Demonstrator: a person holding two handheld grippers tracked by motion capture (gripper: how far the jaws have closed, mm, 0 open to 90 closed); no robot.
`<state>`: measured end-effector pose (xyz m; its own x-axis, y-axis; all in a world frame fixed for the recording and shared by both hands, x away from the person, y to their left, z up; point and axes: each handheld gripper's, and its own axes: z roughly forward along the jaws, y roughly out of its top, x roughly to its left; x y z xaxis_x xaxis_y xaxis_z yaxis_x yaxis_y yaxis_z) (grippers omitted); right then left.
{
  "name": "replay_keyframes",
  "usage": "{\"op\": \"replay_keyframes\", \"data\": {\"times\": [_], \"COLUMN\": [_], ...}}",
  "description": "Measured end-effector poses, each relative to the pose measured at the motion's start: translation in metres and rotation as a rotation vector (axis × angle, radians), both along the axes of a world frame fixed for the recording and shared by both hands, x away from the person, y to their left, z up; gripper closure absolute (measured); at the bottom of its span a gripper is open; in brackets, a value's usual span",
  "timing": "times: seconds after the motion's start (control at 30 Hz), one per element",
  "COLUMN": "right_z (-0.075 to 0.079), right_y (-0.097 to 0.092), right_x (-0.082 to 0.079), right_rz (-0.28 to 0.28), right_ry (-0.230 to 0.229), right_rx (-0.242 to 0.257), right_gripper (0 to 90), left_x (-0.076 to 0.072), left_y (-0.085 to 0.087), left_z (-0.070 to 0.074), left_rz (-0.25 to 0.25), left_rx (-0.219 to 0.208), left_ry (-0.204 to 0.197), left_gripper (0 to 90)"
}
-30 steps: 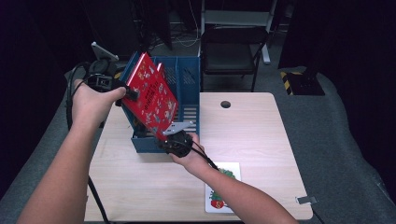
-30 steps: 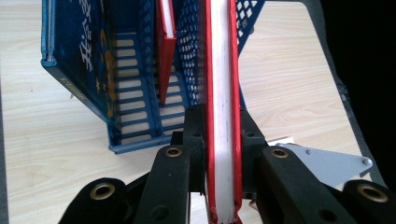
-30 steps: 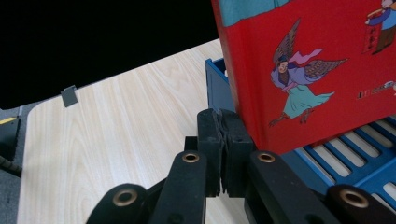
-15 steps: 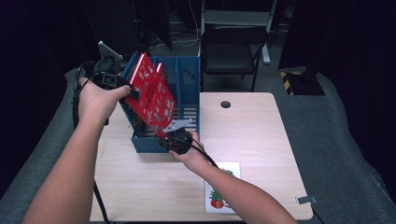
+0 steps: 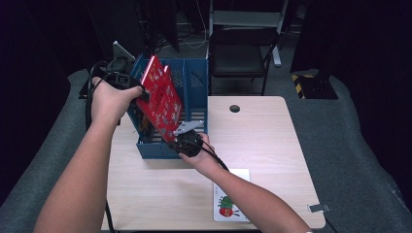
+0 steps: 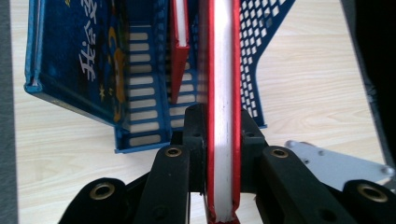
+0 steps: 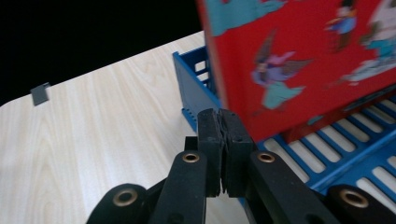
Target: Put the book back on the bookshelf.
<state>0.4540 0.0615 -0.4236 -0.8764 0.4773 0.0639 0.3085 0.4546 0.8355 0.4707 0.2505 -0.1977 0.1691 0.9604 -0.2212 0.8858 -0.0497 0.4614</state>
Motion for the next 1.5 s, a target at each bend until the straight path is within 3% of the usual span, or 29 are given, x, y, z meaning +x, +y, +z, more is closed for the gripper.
{"op": "replay_keyframes", "data": {"times": [0.1,0.13,0.23,0.6,0.9,1.1,1.17,1.43,1.5], "right_z": [0.000,0.000,-0.001,0.007,0.005,0.001,0.001,-0.003,-0.004], "right_y": [-0.005,-0.007,-0.009,-0.011,-0.010,-0.009,-0.009,0.003,0.004], "right_x": [0.009,0.013,0.014,-0.001,-0.024,-0.027,-0.027,-0.030,-0.029], "right_rz": [-0.053,-0.065,-0.066,-0.028,0.035,-0.006,0.006,-0.016,-0.019], "right_ry": [0.015,0.038,0.048,0.028,0.014,0.019,0.031,-0.008,-0.003], "right_rx": [0.022,0.028,0.027,0.064,0.079,0.089,0.100,0.038,0.042], "right_gripper": [85.5,85.0,84.6,79.9,61.3,48.4,45.8,47.8,47.3], "left_x": [0.002,0.004,0.007,0.012,0.015,0.017,0.018,0.019,0.020], "left_y": [0.000,0.000,0.002,-0.013,-0.017,-0.014,-0.014,-0.016,-0.017], "left_z": [0.000,-0.001,-0.004,-0.001,-0.001,-0.001,-0.001,-0.001,-0.001], "left_rz": [0.022,0.026,0.034,0.008,0.028,0.047,0.048,0.049,0.058], "left_rx": [-0.002,-0.012,-0.037,0.016,0.021,0.013,0.013,0.012,0.010], "left_ry": [-0.015,0.004,-0.004,-0.010,-0.007,-0.002,0.000,0.010,0.007], "left_gripper": [79.1,79.2,79.5,79.4,79.3,79.3,79.3,79.3,79.2]}}
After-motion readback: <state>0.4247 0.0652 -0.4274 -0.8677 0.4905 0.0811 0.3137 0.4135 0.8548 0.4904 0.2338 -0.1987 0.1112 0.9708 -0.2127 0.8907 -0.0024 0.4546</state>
